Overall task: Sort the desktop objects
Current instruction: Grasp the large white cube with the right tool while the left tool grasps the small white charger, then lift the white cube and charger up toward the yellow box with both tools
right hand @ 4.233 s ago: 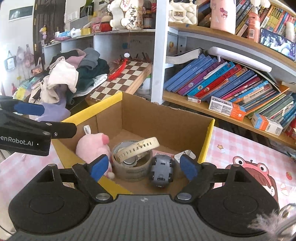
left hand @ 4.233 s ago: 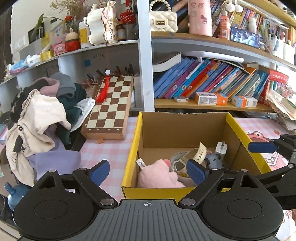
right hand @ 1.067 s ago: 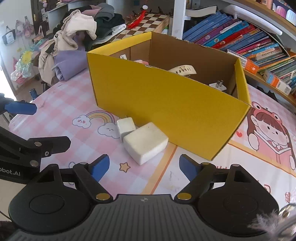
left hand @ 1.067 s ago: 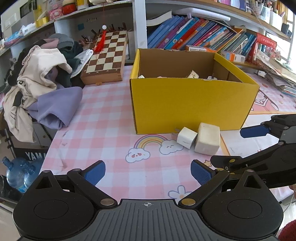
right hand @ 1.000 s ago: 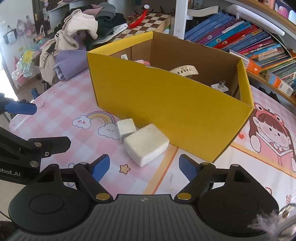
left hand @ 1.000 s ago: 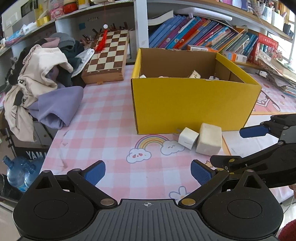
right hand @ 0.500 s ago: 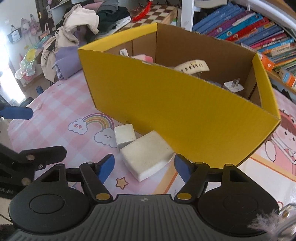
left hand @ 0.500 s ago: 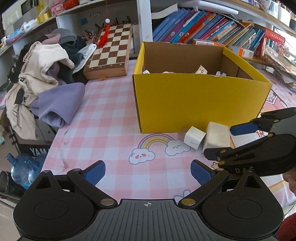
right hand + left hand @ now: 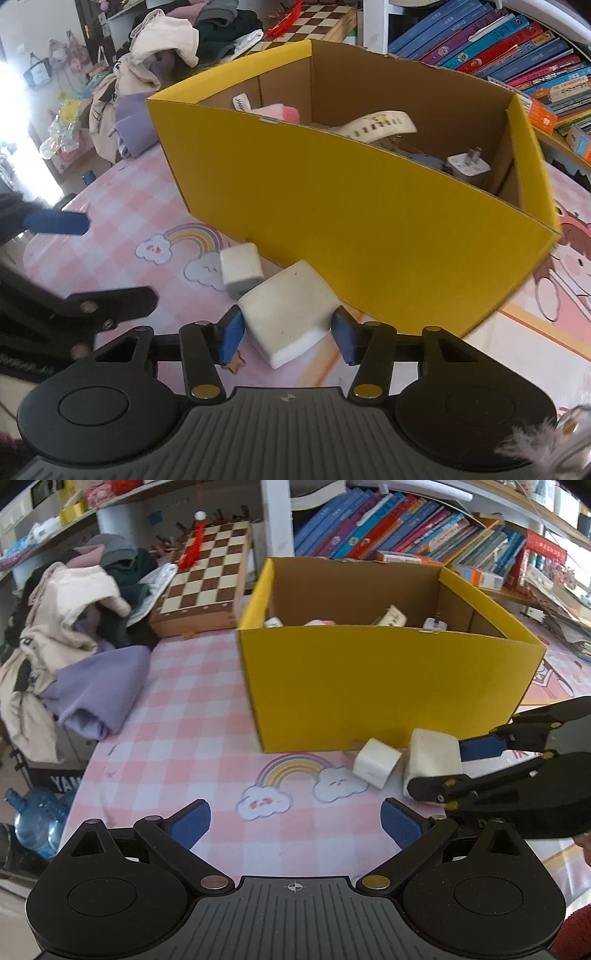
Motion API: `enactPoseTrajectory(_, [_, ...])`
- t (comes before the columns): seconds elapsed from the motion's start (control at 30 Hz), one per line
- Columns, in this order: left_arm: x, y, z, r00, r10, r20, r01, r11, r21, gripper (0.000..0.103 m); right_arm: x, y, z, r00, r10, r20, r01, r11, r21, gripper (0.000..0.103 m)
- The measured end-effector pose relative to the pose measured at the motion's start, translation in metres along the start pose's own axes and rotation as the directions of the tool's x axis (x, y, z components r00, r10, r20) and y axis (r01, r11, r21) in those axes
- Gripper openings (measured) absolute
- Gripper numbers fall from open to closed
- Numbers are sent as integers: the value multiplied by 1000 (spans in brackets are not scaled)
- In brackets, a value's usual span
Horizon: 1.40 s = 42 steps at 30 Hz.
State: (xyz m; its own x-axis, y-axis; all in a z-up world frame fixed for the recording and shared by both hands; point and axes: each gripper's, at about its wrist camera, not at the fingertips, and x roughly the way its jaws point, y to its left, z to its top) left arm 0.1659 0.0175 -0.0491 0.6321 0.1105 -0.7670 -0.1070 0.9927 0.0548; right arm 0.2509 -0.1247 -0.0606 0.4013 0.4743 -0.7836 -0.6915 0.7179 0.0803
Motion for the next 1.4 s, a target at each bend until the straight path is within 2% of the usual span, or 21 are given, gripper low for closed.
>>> enactPoseTrajectory(0.3, [20,-22,13,998,-67,2,67,997,24,98,-24,-22,-17,999,-53,-7,53,998,27,45])
enactPoseTrajectory(0.43, [30,-30,17,996,-94,-7,95,995,40,92,-27,-28,-23,998,-64,-28,65,998,19,45])
enactPoseTrajectory(0.47, [33,-32,17,995,-100,-14,101,994,44,90,-28,-29,-25,997,-66,-32,67,998,21,45])
enactPoseTrajectory(0.53, [39,-33,18,993,-114,-40,116,992,42,75,-28,-32,-27,997,-67,-37,68,997,24,46])
enactPoseTrajectory(0.63, [46,-34,18,991,-121,-65,123,992,32,63,-28,-34,-28,997,-64,-39,65,997,28,46])
enactPoseTrajectory(0.73, [50,-34,17,992,-109,-71,111,993,32,53,-28,-35,-29,997,-61,-41,63,998,28,46])
enactPoseTrajectory(0.9, [51,-32,15,994,-96,-55,99,994,42,47,-28,-35,-29,997,-58,-43,59,998,23,46])
enactPoseTrajectory(1.03, [48,-31,14,994,-96,-50,99,994,48,24,-28,-34,-29,997,-59,-42,60,998,19,46])
enactPoseTrajectory(1.23, [42,-27,11,992,-113,-55,116,993,39,10,-28,-31,-29,998,-55,-37,56,998,20,45])
enactPoseTrajectory(1.3, [37,-26,10,992,-115,-44,117,992,45,8,-29,-28,-29,998,-53,-33,53,998,14,45])
enactPoseTrajectory(1.4, [30,-25,8,992,-122,-23,123,991,51,0,-30,-23,-29,998,-51,-28,51,999,7,45])
